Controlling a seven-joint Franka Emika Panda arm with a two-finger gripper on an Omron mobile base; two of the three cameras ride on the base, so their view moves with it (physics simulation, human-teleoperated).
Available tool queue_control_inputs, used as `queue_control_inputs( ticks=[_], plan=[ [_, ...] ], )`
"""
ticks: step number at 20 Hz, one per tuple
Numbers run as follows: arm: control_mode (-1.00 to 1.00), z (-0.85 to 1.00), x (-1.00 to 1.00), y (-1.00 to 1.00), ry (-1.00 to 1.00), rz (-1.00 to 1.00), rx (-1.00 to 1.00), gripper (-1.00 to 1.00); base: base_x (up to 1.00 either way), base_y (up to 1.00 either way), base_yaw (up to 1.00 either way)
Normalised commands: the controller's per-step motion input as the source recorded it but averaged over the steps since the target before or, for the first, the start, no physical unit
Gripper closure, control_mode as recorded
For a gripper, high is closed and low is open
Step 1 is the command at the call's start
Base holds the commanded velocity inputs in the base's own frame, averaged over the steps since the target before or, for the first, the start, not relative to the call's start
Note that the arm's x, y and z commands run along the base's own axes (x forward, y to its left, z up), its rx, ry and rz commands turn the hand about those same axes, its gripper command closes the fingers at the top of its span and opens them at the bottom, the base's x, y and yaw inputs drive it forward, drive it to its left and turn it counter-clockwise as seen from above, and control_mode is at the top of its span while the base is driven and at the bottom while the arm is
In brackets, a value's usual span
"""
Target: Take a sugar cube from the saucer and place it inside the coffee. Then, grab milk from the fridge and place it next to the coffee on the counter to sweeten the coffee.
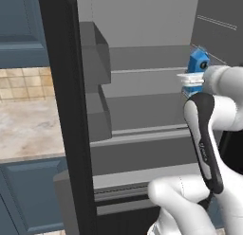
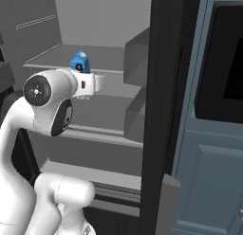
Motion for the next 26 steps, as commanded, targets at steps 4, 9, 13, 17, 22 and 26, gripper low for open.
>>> queue_control_inputs(
  ticks=[4,9,13,17,22,26],
  plan=[
    [-1.0,-0.39,-0.98,0.4,0.0,0.01,-0.07,1.0,0.0,0.0,0.0],
    [1.0,-0.07,-0.18,0.11,0.01,0.0,-0.02,1.0,-0.79,0.3,0.01],
    [1.0,0.0,0.0,0.0,0.0,0.0,0.0,1.0,-1.0,0.1,0.1],
    [1.0,0.0,0.0,0.0,0.0,0.0,0.0,1.0,-1.0,0.15,0.22],
    [1.0,0.0,0.0,0.0,0.0,0.0,0.0,1.0,-1.0,0.41,0.43],
    [1.0,0.0,0.0,0.0,0.0,0.0,0.0,1.0,-1.0,0.45,0.56]
  ],
)
